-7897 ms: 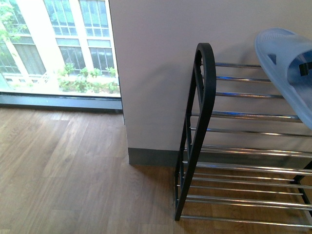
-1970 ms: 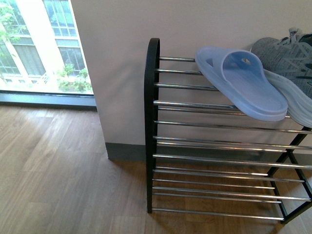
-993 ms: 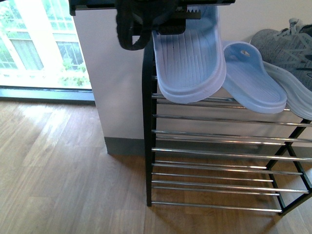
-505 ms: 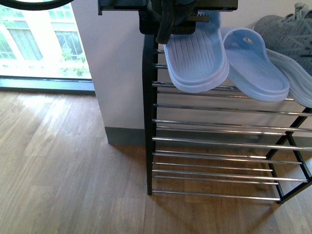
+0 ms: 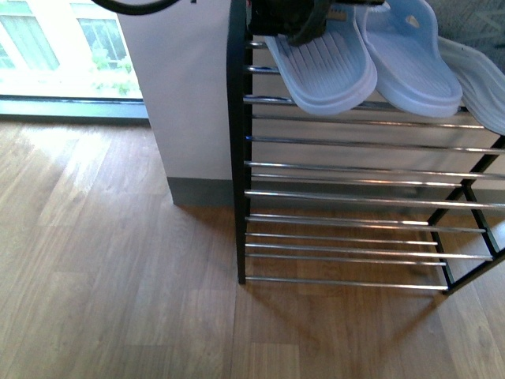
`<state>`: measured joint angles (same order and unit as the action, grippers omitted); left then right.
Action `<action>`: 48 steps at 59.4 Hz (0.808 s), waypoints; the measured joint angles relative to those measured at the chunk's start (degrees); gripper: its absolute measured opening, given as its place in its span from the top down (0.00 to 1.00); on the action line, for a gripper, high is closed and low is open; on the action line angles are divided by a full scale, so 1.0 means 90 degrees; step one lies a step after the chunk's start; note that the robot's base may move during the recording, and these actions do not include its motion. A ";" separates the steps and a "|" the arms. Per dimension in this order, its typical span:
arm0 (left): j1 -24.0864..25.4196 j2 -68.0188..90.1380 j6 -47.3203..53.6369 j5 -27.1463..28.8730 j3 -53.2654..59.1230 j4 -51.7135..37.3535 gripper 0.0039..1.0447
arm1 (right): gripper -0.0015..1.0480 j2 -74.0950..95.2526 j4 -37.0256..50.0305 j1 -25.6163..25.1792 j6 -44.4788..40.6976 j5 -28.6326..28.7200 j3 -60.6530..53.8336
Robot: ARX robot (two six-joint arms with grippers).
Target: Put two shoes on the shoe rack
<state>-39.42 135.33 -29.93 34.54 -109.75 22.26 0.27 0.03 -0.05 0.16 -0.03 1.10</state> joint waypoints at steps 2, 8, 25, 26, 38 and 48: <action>0.0000 0.0046 0.0002 -0.0027 -0.0075 0.0029 0.99 | 0.09 0.0000 0.0000 0.0000 0.0000 0.0000 0.0000; 0.0000 0.0085 0.0002 -0.0049 -0.0148 0.0078 0.99 | 0.09 0.0000 0.0000 0.0000 0.0000 0.0000 0.0000; 0.0007 0.0019 -0.0032 0.0124 0.0017 0.0216 0.99 | 0.09 0.0000 0.0000 0.0000 0.0000 0.0000 0.0000; 0.0007 0.0007 -0.0019 0.0126 0.0017 0.0238 0.99 | 0.09 0.0000 0.0000 0.0000 0.0000 0.0000 0.0000; 0.0012 -0.0039 0.0442 0.0291 -0.0095 0.0376 0.99 | 0.09 0.0000 0.0000 0.0000 0.0000 0.0000 0.0000; 0.0051 -0.0036 0.0724 0.0335 -0.0374 0.0542 0.99 | 0.09 0.0000 0.0000 0.0000 0.0000 0.0000 0.0000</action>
<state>-38.96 135.00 -23.42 37.56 -113.12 27.14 0.27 0.03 -0.05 0.16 -0.03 1.10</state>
